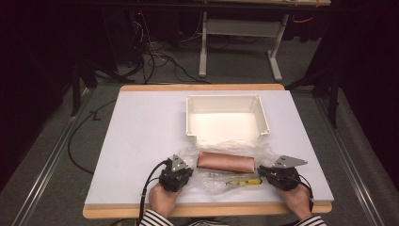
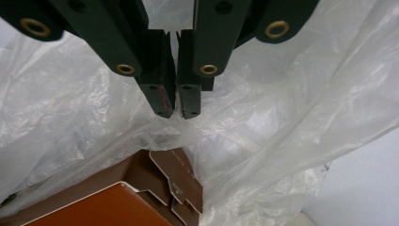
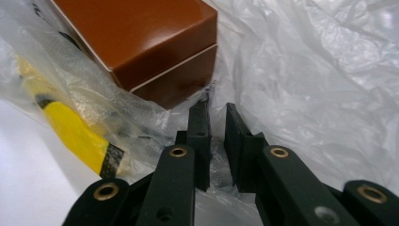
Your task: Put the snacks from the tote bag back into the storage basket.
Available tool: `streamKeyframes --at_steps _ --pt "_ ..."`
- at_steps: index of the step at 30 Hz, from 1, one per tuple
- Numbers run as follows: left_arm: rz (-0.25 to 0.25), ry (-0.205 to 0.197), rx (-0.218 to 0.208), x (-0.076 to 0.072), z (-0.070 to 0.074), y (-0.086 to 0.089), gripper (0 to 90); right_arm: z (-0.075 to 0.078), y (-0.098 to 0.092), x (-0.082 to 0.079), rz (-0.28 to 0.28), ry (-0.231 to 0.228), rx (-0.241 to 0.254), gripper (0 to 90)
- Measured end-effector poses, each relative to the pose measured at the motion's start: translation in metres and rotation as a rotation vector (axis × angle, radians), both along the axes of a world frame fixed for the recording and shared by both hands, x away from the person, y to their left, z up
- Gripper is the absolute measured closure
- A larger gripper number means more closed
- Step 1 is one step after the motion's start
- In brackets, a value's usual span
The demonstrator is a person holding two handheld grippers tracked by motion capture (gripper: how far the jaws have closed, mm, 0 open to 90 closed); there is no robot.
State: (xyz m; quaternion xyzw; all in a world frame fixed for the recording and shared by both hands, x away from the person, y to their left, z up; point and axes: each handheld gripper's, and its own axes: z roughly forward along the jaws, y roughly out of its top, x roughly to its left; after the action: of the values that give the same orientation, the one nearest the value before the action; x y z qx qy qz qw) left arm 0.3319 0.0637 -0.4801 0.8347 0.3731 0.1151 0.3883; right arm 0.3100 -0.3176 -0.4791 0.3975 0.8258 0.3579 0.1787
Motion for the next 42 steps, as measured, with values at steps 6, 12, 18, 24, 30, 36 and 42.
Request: streamKeyframes --at_steps 6,12,18,24,30,36,42 --pt "0.002 0.019 -0.008 -0.002 0.002 0.006 79.7 0.000 -0.003 0.002 -0.007 -0.007 -0.014 81.1" --pt "-0.005 0.008 -0.076 -0.006 0.015 0.009 69.0 0.005 -0.006 0.005 -0.039 0.007 0.054 71.5" --pt "0.007 -0.052 -0.163 -0.002 0.037 0.009 53.0 0.020 -0.005 0.010 -0.014 -0.032 0.171 64.1" --pt "0.039 -0.074 -0.162 0.026 0.046 0.003 48.0 0.030 0.001 0.016 0.010 -0.063 0.202 59.7" --pt "0.097 -0.087 -0.134 0.053 0.034 0.000 45.9 0.038 0.011 0.023 0.047 -0.072 0.231 56.2" --pt "0.097 -0.115 -0.080 0.060 0.021 -0.004 45.7 0.053 0.016 0.023 0.068 -0.103 0.222 55.6" --pt "0.103 -0.110 -0.106 0.060 0.008 -0.002 45.6 0.065 0.027 0.021 0.117 -0.132 0.218 53.0"
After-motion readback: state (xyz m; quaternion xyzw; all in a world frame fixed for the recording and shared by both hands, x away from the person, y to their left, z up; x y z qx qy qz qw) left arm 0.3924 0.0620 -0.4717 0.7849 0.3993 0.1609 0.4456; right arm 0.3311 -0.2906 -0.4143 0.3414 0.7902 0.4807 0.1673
